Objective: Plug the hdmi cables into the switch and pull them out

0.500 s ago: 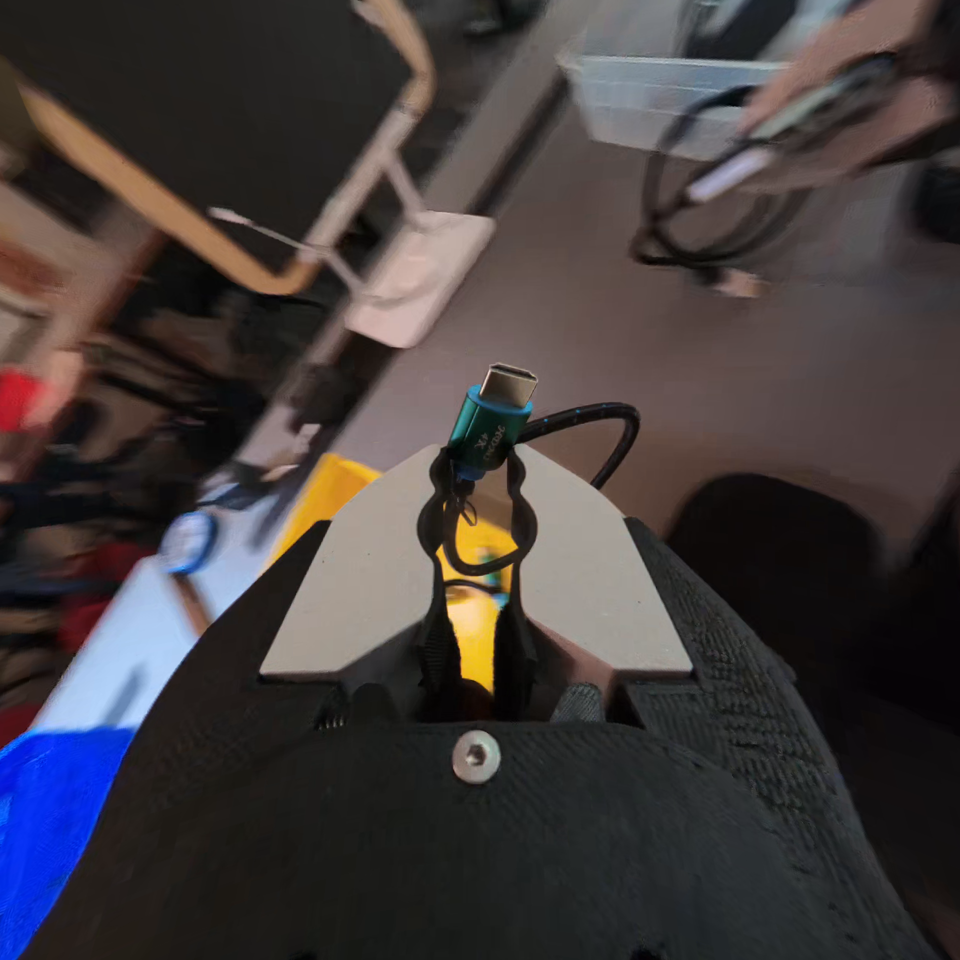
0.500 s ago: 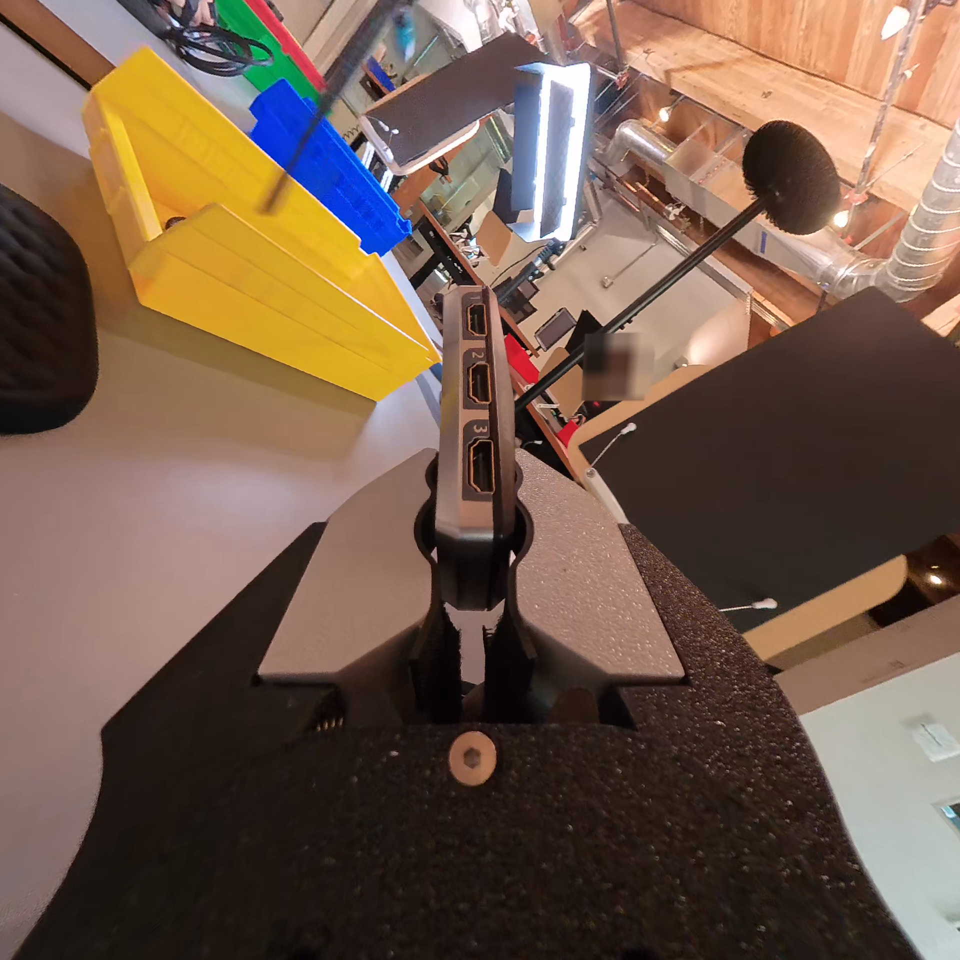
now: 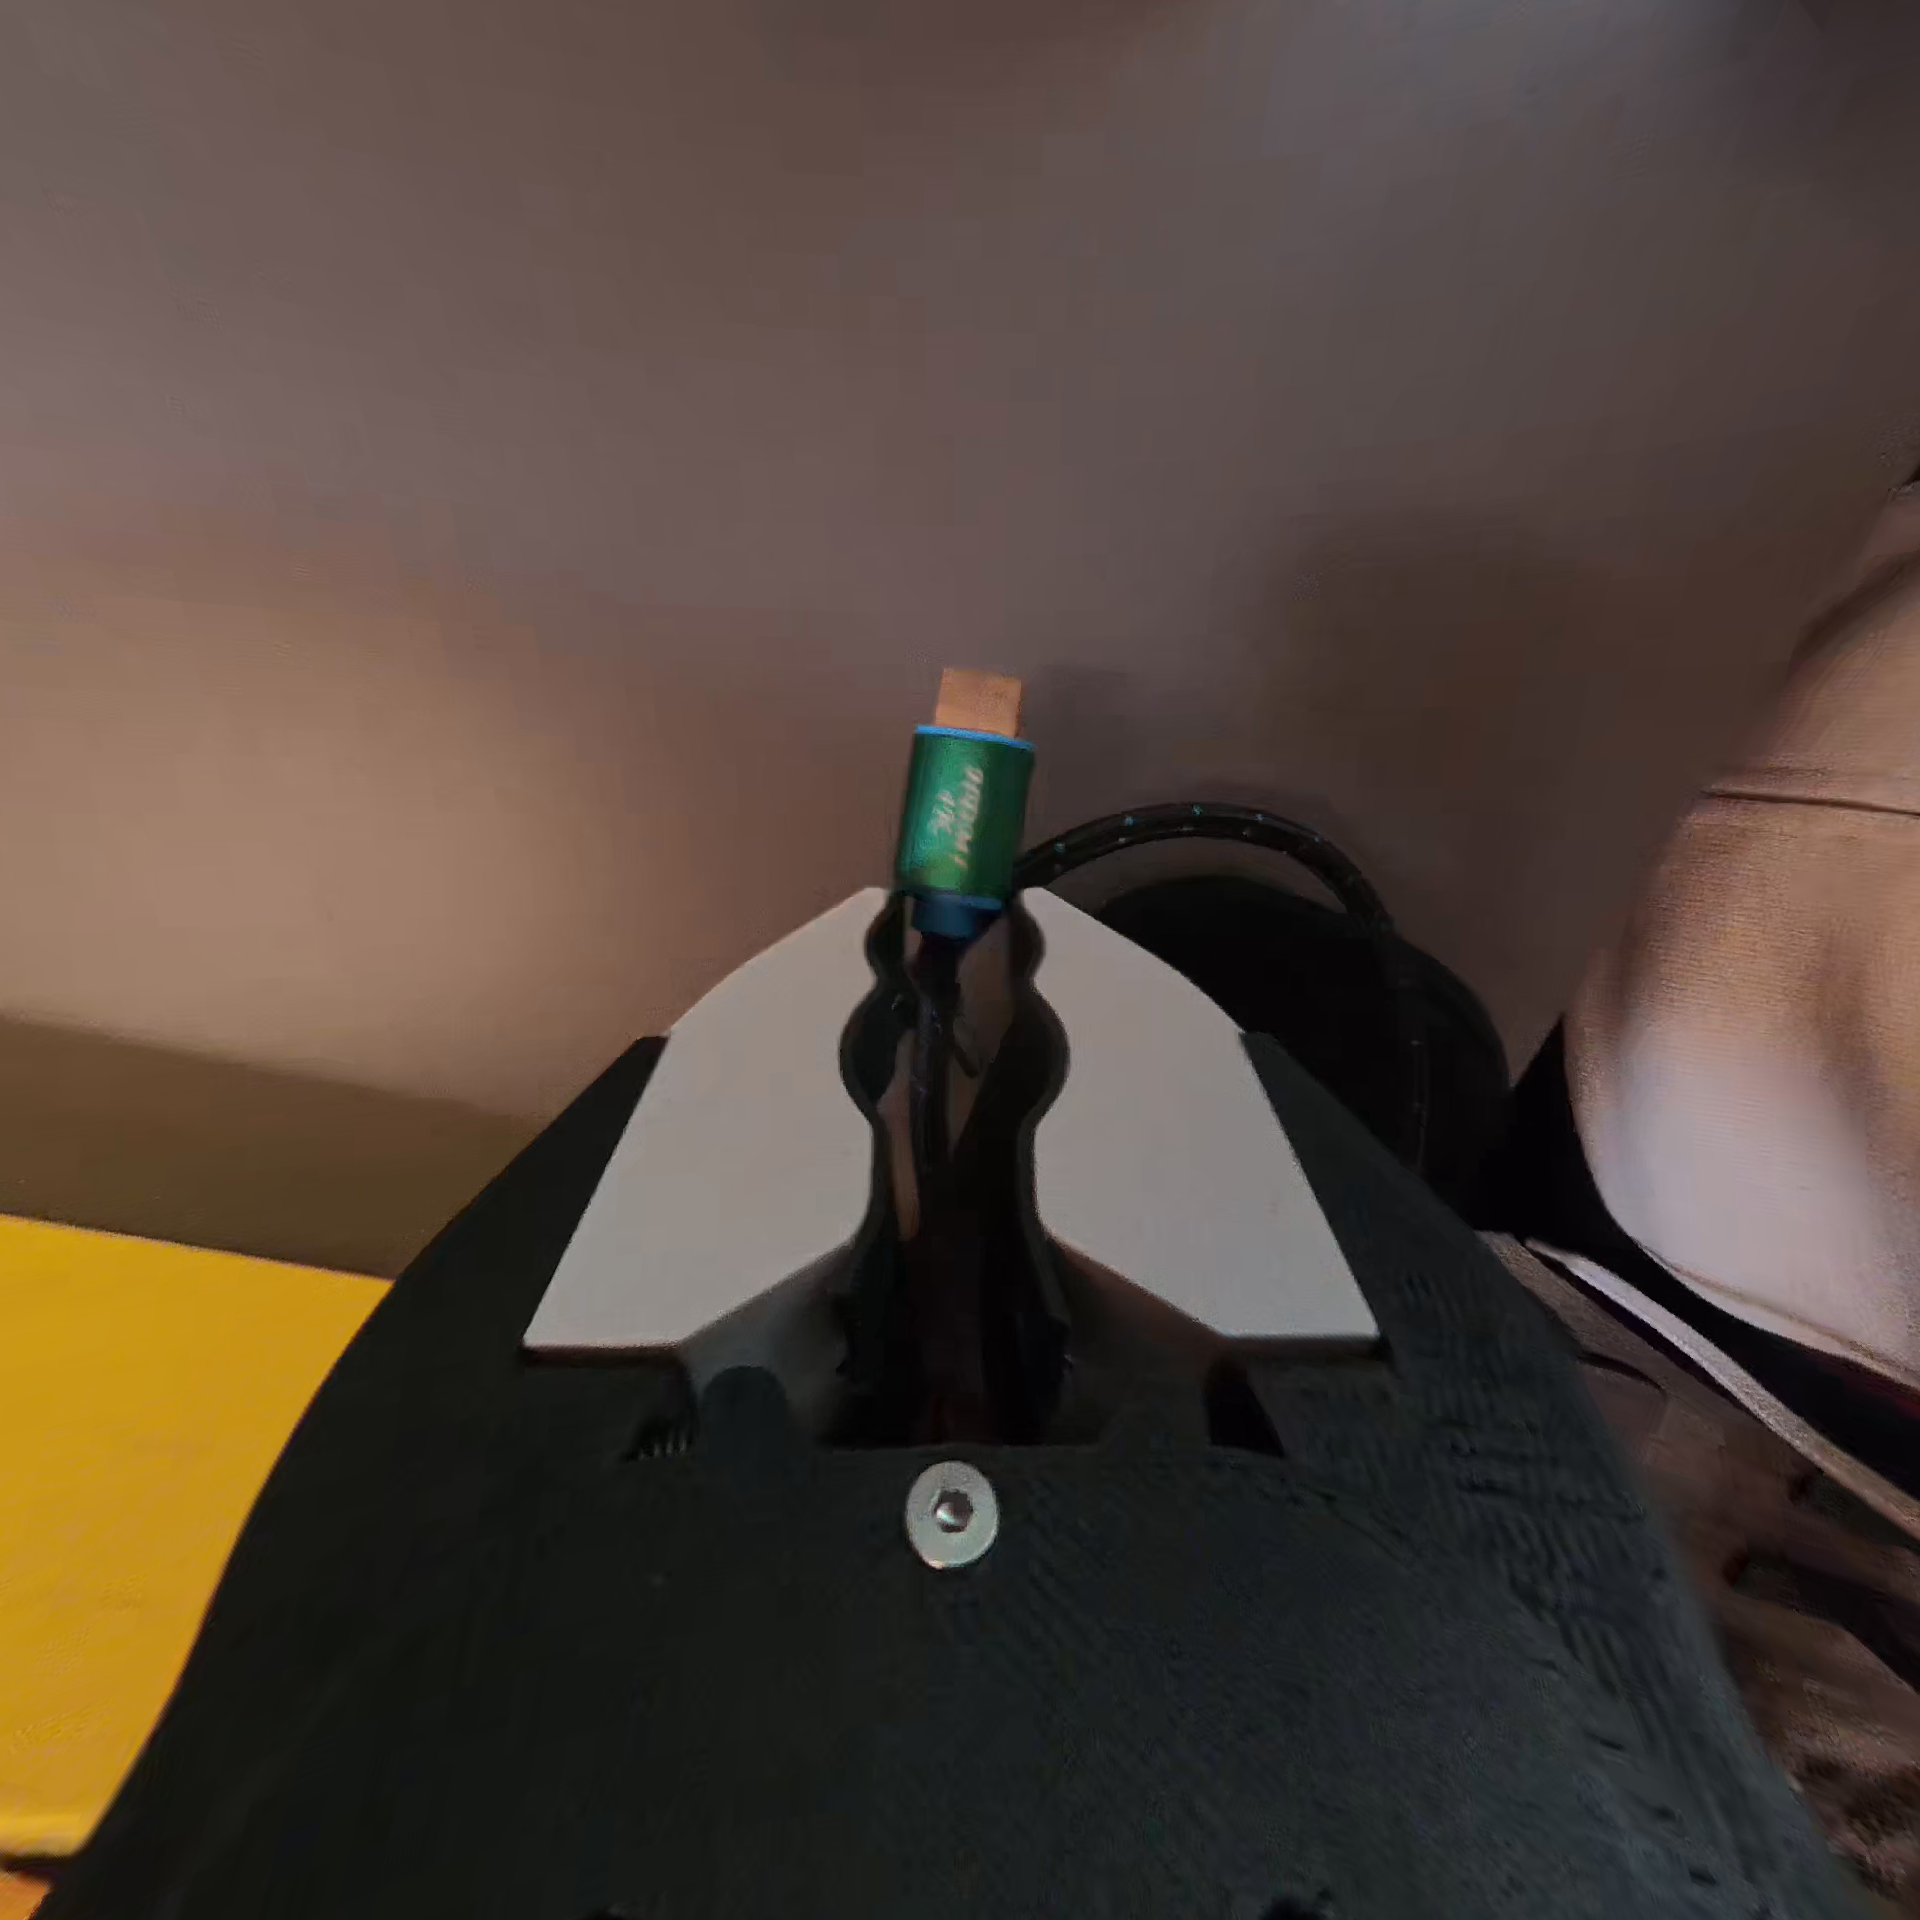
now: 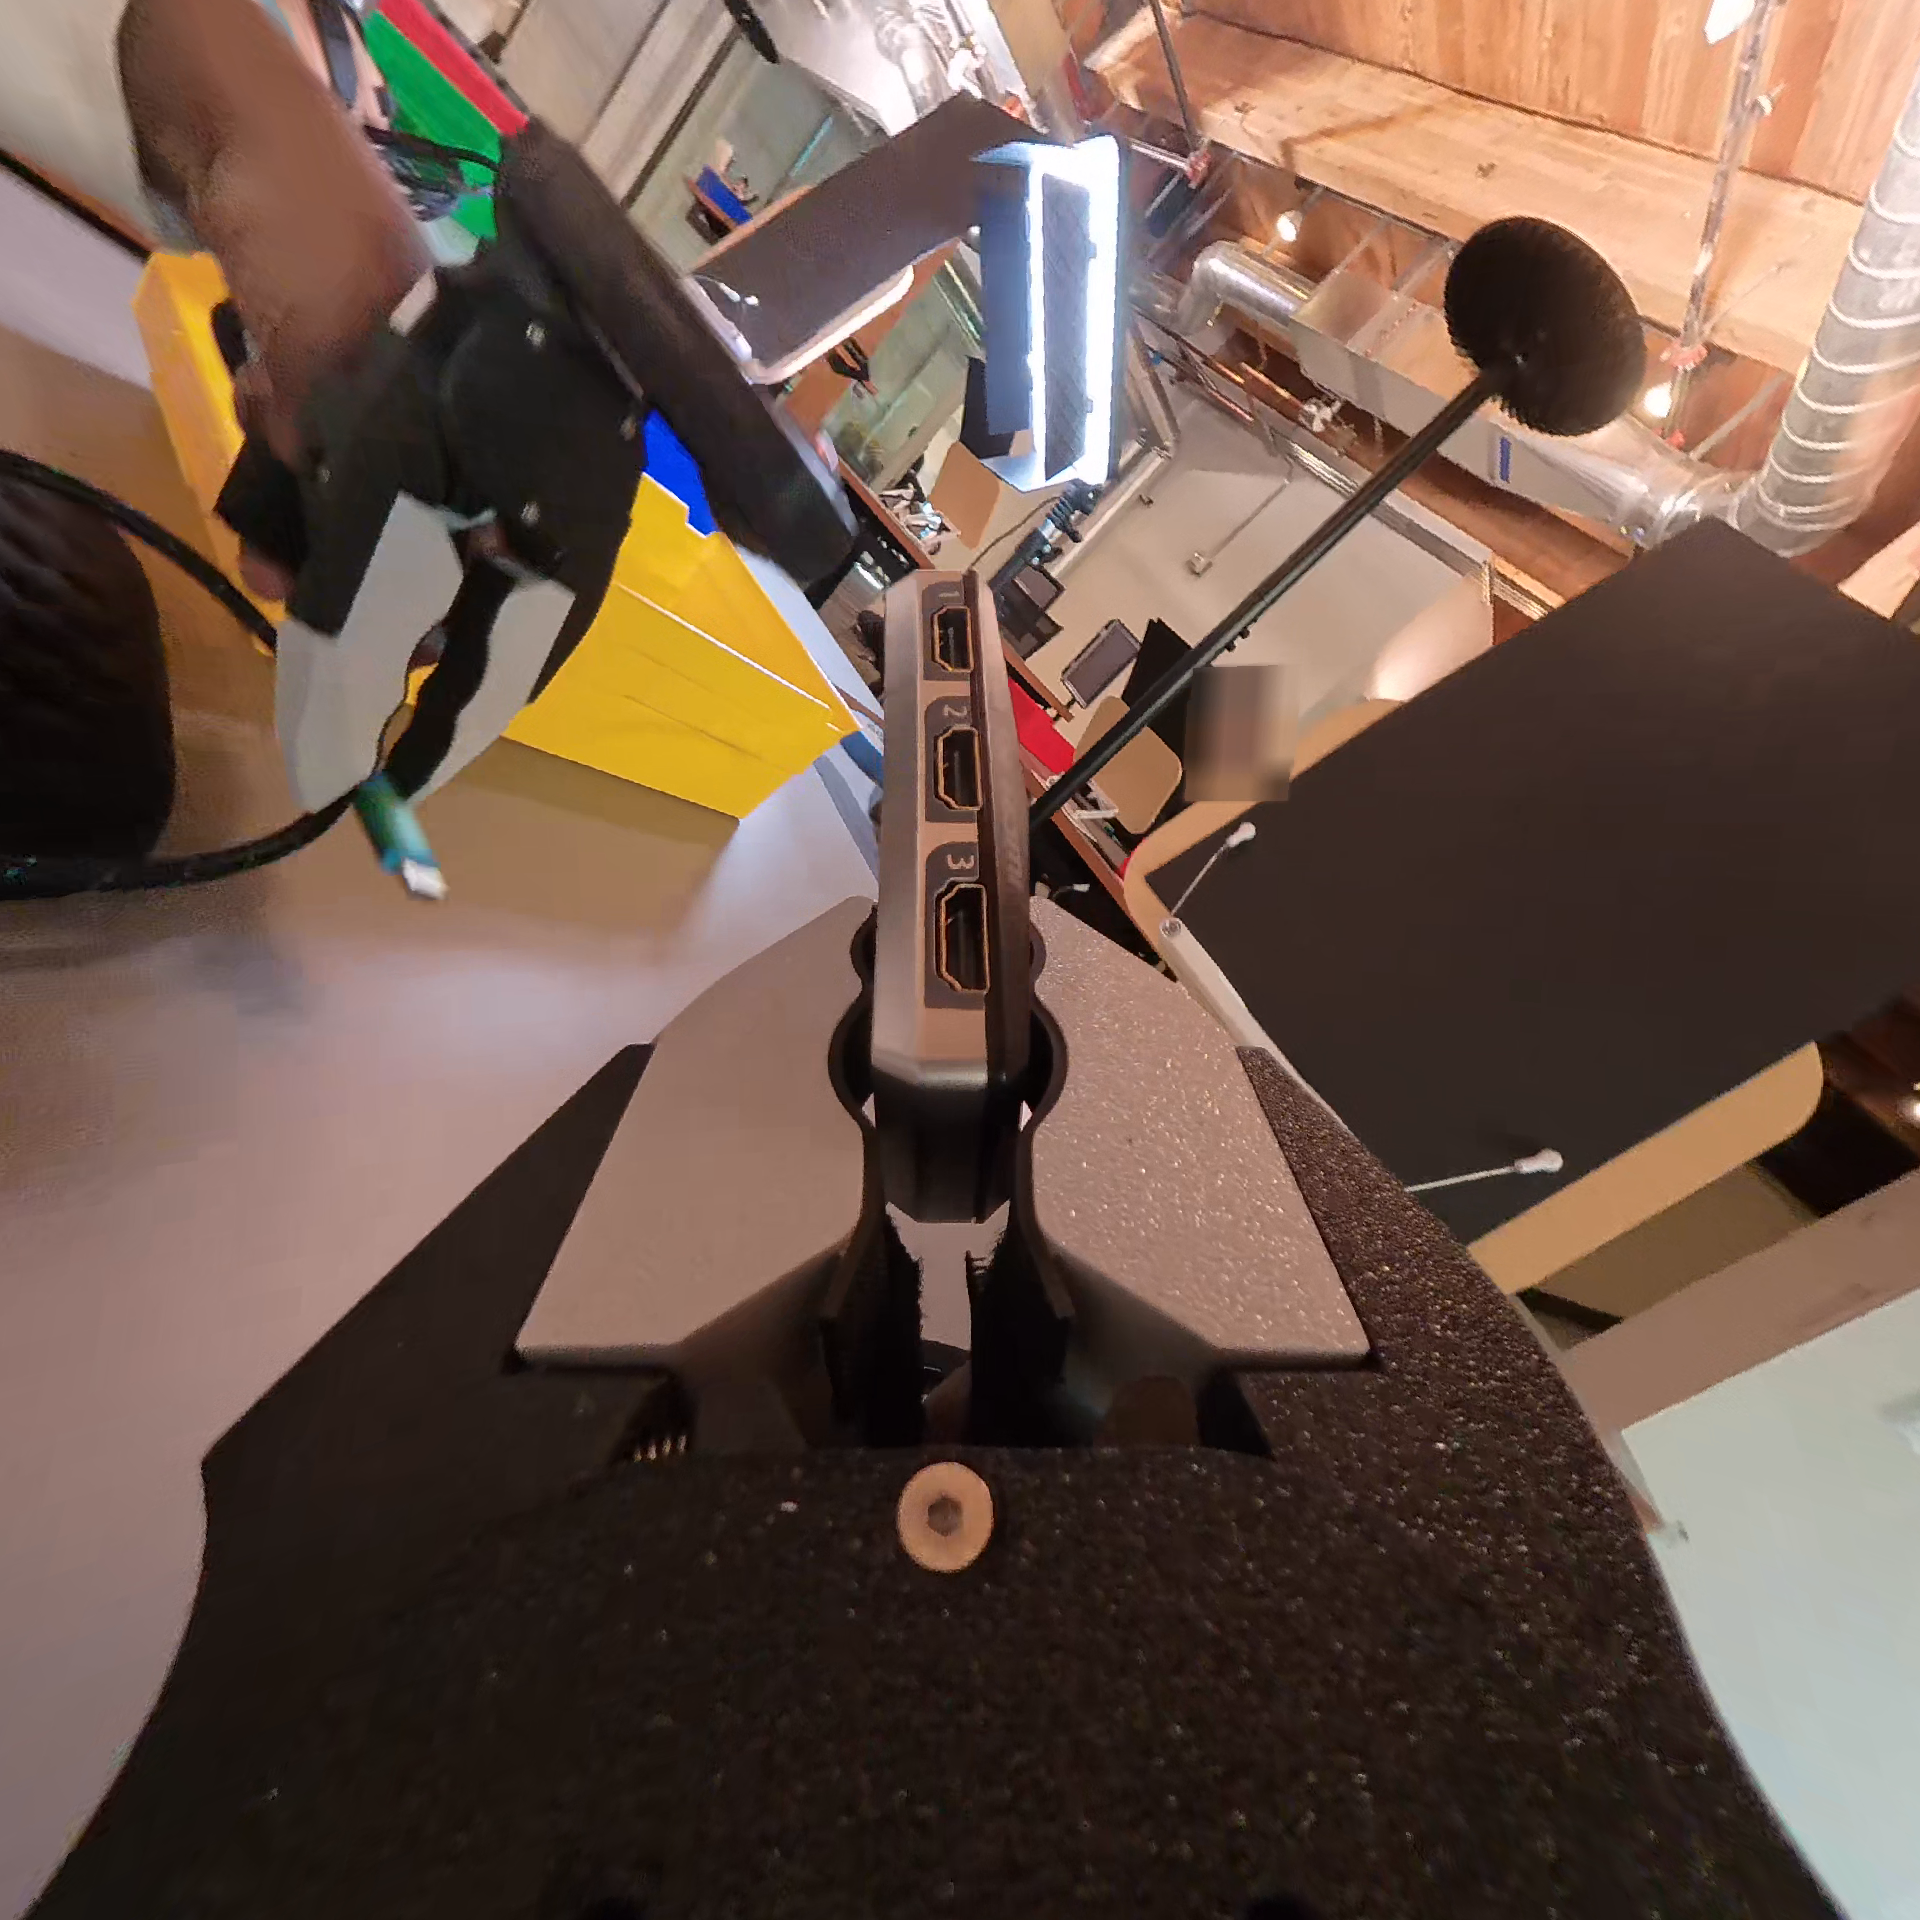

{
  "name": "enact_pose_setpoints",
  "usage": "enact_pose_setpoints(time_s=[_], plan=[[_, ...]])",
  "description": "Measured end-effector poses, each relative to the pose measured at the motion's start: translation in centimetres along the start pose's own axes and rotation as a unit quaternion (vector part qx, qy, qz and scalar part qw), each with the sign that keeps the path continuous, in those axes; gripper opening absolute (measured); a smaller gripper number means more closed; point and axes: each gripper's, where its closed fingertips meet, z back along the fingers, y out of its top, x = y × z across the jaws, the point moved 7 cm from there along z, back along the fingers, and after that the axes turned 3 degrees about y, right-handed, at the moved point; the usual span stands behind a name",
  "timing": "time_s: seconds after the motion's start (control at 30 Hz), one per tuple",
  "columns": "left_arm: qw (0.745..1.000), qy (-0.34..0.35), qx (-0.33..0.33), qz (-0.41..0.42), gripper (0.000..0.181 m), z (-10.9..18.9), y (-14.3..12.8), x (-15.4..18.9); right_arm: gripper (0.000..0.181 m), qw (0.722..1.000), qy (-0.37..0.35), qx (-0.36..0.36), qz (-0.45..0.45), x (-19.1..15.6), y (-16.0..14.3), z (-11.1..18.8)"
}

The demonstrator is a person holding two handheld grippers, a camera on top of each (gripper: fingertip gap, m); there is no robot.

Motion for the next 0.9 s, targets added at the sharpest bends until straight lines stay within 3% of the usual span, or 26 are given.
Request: enact_pose_setpoints(time_s=[0.17,0.3,0.37,0.53,0.67,0.83,0.9], plan=[[0.998,0.057,-0.025,0.023,0.018,-1.8,-0.7,-0.4,0.022,1.000,0.005,-0.008,0.002,-0.3,-0.5,0.0],[0.996,0.073,-0.033,0.040,0.050,-1.8,-0.8,-0.1,0.022,1.000,0.020,-0.013,0.007,-0.8,-0.6,-0.3],[0.997,0.066,-0.017,0.044,0.055,-1.6,-0.5,0.0,0.022,1.000,0.023,-0.009,0.007,-0.9,-0.6,-0.2],[0.994,0.045,-0.001,0.101,0.048,-2.1,-0.7,-0.6,0.022,1.000,0.023,0.001,-0.001,-0.9,-0.5,-0.1],[0.986,0.006,0.063,0.153,0.032,-2.4,-0.3,-0.2,0.022,1.000,0.023,0.005,-0.002,-1.0,-0.4,0.0],[0.981,0.057,0.117,0.145,0.026,-2.8,-0.9,0.8,0.022,1.000,0.027,0.013,-0.007,-1.1,-0.4,0.1],[0.984,0.073,0.109,0.118,0.021,-2.7,-1.2,1.4,0.022,0.999,0.031,0.015,-0.007,-1.2,-0.3,0.0]])
